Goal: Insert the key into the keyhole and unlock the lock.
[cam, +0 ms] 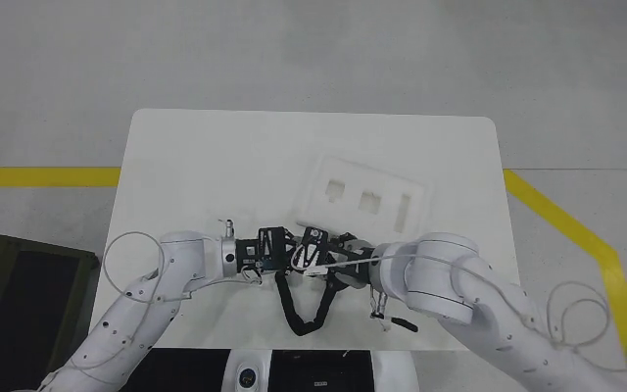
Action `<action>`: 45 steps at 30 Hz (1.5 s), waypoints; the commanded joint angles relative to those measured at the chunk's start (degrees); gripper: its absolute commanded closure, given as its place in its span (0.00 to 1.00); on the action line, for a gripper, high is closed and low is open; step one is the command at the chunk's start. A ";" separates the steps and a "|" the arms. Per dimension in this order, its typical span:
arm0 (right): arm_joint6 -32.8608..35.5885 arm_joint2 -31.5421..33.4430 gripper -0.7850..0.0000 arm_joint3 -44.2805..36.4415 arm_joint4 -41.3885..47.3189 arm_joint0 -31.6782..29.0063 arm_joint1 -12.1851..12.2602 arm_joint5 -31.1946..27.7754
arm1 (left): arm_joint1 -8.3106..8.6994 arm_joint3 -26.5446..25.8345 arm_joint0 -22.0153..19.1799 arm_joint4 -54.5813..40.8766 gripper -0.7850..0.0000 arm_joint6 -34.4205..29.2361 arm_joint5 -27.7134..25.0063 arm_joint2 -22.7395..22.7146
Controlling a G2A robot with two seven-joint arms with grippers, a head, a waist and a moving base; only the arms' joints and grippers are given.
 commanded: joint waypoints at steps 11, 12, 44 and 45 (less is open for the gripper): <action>-4.63 6.93 0.00 -0.25 7.62 -3.04 0.97 -2.02 | -0.22 1.44 0.00 -2.49 1.00 -0.82 1.18 -0.09; -4.87 7.54 0.00 -0.37 8.39 -3.39 1.09 -2.53 | -0.22 1.59 0.04 -2.67 1.00 -0.84 1.26 -0.18; -25.82 14.69 1.00 15.96 40.98 -8.02 2.00 -21.17 | -1.39 4.99 1.42 -14.74 1.00 0.84 0.78 1.41; -26.31 14.27 1.00 16.01 40.14 -7.89 1.89 -19.98 | -1.46 5.09 1.39 -14.96 1.00 0.91 0.75 1.54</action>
